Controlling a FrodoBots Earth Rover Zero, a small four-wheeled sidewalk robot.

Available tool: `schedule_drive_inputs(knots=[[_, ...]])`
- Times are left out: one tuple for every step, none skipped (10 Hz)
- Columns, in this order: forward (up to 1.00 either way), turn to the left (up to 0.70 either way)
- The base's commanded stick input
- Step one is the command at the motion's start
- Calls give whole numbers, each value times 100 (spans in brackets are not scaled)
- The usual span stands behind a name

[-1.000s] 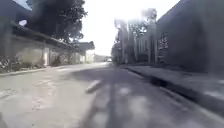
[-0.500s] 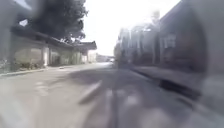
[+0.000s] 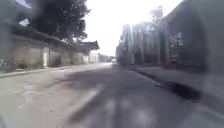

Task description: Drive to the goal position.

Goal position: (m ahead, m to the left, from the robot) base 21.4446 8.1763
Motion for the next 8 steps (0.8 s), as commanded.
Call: schedule_drive_inputs(knots=[[100,-36],[100,-32],[100,0],[100,0],[100,0],[100,0],[100,0],[100,0]])
